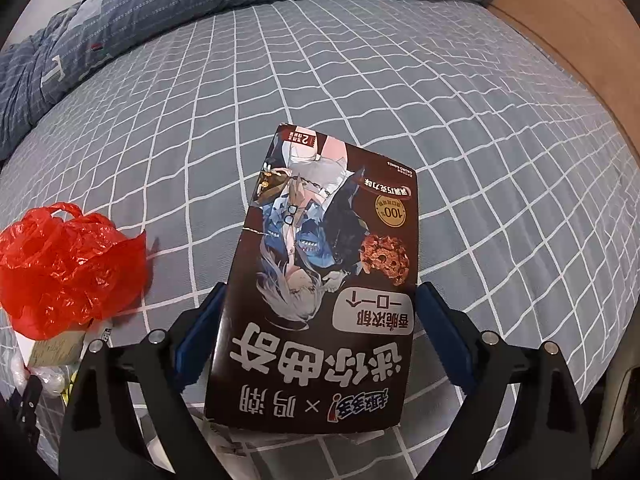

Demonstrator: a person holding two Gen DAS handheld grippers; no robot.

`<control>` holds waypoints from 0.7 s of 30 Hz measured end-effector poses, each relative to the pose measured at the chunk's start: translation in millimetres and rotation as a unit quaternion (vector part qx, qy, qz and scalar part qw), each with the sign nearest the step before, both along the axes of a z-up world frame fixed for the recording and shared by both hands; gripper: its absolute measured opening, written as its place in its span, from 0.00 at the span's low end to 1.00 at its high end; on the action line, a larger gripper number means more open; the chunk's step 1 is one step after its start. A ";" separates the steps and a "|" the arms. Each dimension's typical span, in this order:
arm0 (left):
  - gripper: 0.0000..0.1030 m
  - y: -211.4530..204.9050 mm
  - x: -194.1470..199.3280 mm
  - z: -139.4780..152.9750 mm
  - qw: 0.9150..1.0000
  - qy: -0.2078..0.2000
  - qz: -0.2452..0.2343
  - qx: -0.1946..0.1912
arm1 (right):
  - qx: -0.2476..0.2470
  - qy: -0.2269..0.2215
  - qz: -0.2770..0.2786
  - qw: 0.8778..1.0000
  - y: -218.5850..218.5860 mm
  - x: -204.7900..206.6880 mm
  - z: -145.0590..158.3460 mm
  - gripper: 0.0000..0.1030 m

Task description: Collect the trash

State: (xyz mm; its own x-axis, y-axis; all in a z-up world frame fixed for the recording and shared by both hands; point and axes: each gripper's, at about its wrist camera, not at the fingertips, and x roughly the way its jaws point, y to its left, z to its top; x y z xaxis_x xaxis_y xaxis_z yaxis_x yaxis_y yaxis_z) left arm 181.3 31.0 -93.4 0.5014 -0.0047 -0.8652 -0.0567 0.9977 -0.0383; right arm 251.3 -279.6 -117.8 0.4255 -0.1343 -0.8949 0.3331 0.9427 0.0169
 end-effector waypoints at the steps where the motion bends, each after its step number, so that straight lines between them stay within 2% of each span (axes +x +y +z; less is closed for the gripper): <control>1: 0.52 -0.1 -1.1 1.3 1.000 -0.001 0.001 0.000 | 0.000 -0.001 0.001 1.000 0.6 -1.0 -0.1 0.85; 12: 0.52 1.3 -13.0 15.1 1.000 -0.009 0.004 0.000 | 0.012 -0.017 0.007 1.000 1.0 -14.0 8.8 0.84; 21: 0.52 1.8 -28.6 33.1 1.000 -0.017 0.010 -0.001 | 0.011 -0.040 0.011 0.999 -0.5 -28.8 36.7 0.85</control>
